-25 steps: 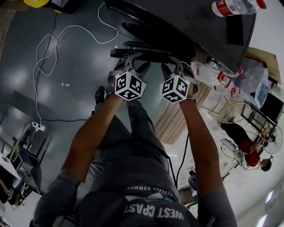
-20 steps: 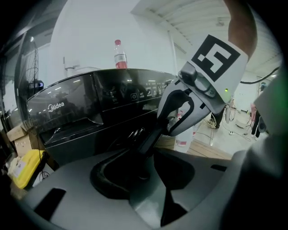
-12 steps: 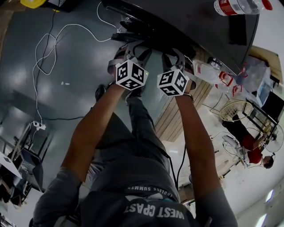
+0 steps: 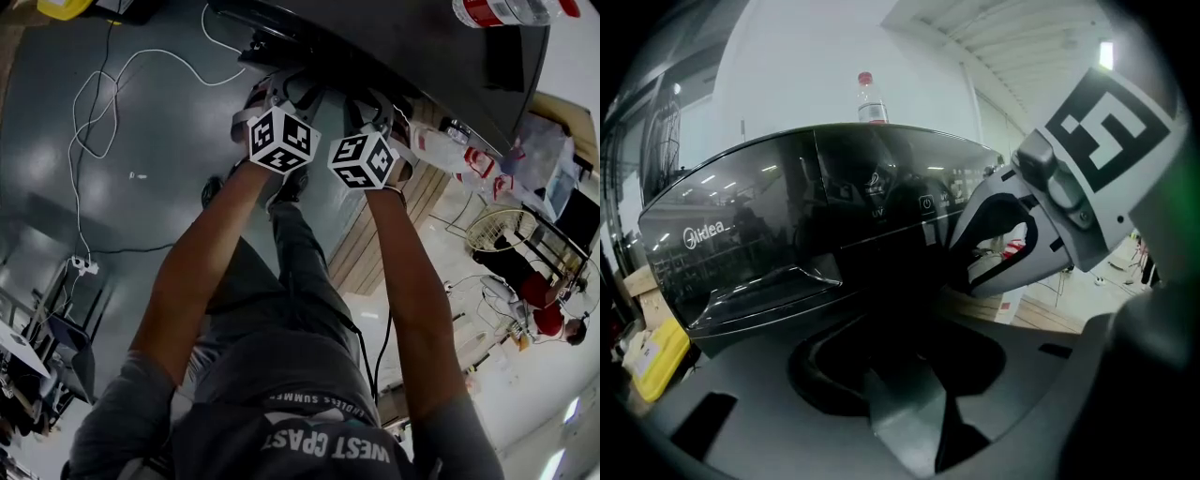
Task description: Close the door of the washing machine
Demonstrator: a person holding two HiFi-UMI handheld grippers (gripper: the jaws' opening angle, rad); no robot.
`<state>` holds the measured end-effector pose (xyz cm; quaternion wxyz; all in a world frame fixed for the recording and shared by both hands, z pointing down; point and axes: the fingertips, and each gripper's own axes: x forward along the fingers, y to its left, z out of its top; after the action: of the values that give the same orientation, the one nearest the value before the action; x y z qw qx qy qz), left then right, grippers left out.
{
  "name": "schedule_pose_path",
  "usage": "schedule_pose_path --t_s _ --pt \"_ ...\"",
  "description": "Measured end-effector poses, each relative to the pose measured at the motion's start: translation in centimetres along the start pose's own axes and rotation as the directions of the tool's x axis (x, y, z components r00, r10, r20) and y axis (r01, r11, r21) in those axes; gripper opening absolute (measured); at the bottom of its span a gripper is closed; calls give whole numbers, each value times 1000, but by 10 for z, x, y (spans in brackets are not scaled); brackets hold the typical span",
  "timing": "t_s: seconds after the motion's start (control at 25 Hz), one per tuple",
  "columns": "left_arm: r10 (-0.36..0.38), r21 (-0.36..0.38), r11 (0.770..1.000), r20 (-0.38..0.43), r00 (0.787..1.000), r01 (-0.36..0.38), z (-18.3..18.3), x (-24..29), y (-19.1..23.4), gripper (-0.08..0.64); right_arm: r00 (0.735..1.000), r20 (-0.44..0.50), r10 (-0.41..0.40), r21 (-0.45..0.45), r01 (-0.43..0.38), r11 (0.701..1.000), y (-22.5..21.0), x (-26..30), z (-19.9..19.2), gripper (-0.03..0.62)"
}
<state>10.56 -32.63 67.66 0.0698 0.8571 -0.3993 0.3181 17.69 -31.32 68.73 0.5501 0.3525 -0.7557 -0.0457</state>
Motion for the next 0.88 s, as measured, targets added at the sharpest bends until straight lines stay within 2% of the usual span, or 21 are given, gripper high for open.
schedule_pose_path --t_s 0.68,0.88 --pt "-20 -47 999 -44 999 18 2 4 1 178 997 18 -80 22 79 997 -2 2 0 212" --pt "-24 -64 998 -40 999 22 4 5 3 182 994 11 -105 52 105 993 -5 2 1 215"
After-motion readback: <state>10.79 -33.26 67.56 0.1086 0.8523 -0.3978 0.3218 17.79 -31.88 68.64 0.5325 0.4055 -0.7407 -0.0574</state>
